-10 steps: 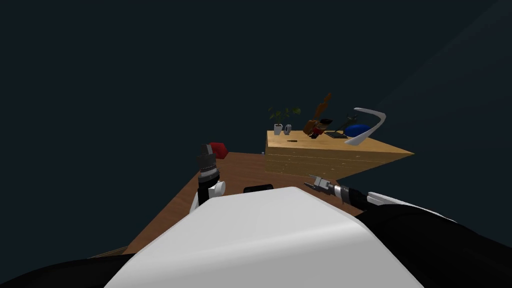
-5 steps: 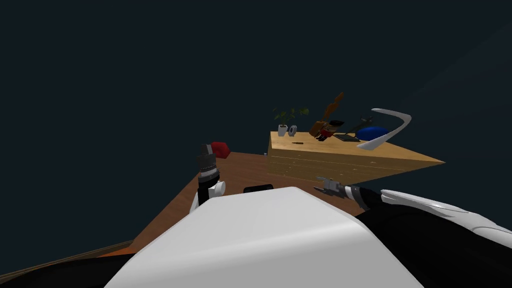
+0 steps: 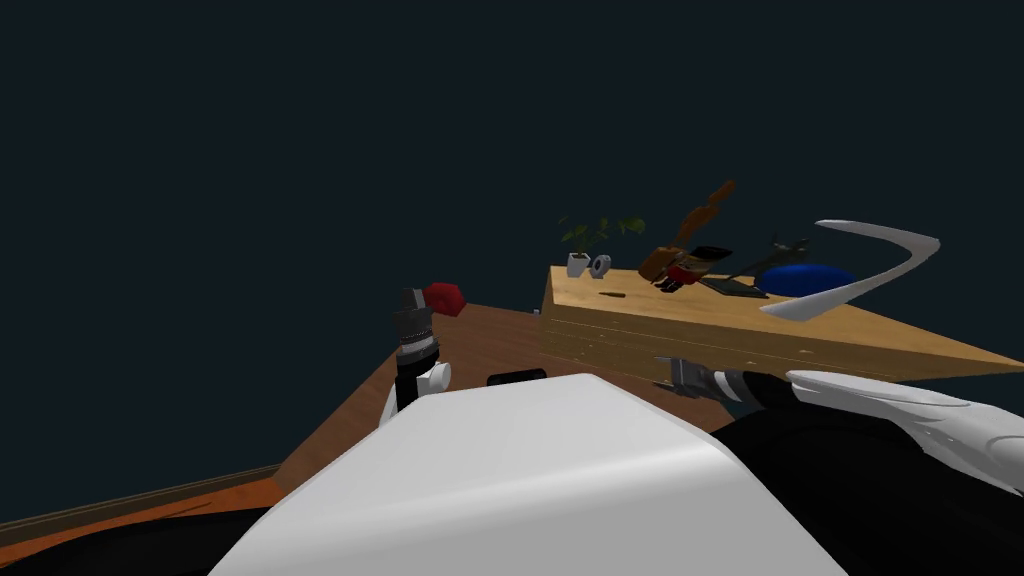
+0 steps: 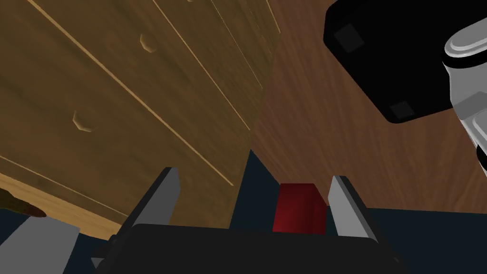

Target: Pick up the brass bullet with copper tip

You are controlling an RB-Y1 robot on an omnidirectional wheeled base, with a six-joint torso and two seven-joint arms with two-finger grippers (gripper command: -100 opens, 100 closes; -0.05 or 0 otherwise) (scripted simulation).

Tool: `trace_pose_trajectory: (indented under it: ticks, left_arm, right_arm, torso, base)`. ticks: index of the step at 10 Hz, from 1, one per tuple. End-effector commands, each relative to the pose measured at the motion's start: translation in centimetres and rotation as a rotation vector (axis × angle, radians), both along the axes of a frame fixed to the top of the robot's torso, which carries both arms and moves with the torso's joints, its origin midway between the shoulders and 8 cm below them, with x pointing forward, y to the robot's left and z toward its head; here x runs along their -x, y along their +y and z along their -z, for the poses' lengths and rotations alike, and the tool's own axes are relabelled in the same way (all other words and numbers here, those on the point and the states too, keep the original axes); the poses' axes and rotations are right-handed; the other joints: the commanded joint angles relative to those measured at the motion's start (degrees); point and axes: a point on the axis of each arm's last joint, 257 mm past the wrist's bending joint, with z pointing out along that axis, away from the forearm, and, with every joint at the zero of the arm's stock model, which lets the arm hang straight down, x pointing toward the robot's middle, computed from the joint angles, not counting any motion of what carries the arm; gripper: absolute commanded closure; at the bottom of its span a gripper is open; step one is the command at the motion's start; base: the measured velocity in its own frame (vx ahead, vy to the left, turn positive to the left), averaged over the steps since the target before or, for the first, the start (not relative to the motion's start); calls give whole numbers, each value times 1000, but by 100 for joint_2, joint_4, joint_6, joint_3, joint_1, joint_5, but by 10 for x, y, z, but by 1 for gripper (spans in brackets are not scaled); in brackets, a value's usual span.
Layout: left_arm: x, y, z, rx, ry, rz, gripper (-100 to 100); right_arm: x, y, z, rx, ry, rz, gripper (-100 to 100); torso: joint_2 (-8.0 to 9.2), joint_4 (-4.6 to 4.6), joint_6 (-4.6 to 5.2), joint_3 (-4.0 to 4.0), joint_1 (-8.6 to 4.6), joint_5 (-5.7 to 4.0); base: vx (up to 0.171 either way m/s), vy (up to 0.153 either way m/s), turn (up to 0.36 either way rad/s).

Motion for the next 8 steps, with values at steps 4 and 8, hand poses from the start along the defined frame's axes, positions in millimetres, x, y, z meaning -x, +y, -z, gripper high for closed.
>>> trace_pose_trajectory:
  ticks: [4,8]
  left_arm:
    - [0,0,0,0,0,0,0]
    - [0,0,0,0,0,0,0]
  right_arm:
    - [13,-79,-30,235,129,-91,-100]
    - [13,-115,-50,351,177,-128,-100]
  torso:
    - [-54,-12,-7,-31,-14,-4]
    - [-46,-10,-5,-26,-26,-7]
  base:
    - [210,-20,199]
    - [208,-84,169]
